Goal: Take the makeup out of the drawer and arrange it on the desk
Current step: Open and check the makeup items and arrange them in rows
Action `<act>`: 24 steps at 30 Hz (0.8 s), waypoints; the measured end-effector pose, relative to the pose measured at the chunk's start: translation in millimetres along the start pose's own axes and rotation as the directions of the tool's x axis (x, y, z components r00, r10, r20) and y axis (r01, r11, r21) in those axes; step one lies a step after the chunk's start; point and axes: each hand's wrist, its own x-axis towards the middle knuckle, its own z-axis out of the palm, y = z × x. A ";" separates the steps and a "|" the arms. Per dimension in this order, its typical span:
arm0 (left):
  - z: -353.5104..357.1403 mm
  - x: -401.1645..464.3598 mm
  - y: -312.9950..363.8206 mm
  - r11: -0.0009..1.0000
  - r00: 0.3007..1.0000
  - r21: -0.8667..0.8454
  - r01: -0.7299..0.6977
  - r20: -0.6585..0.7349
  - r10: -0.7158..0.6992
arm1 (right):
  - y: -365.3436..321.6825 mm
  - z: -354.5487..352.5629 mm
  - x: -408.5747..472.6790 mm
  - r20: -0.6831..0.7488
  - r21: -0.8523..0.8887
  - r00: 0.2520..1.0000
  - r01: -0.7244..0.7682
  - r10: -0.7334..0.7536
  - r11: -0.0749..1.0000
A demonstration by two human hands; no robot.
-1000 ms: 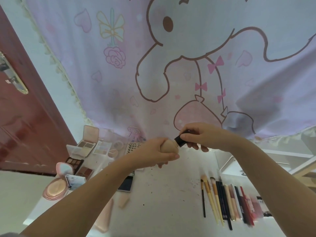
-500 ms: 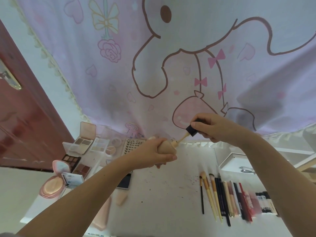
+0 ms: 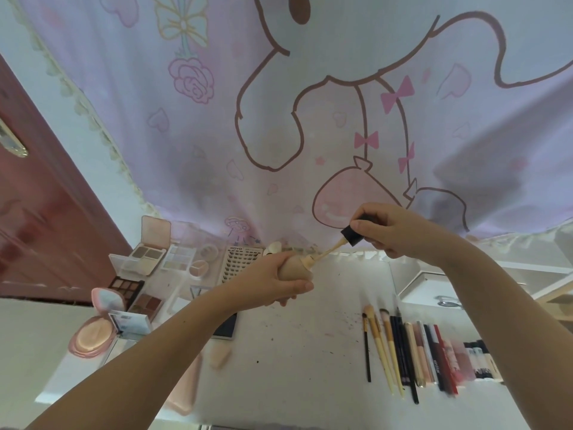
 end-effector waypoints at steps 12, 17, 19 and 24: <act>52.9 20.4 -73.4 0.970 0.965 0.046 0.237 -0.124 -0.230 | 127.9 60.4 -4.6 0.161 0.687 0.965 -0.262 0.210 0.678; 85.9 55.9 -90.3 0.935 0.883 0.002 0.356 -0.328 -0.335 | 175.6 102.7 23.6 0.083 0.644 0.933 -0.318 0.350 0.696; 97.5 72.5 -90.7 0.926 0.839 -0.076 0.371 -0.400 -0.369 | 183.0 108.5 41.1 -0.016 0.534 0.939 -0.284 0.345 0.797; 120.8 107.2 -97.6 0.924 0.742 -0.143 0.354 -0.559 -0.370 | 199.2 115.9 82.3 -0.223 0.167 0.952 -0.176 0.211 0.970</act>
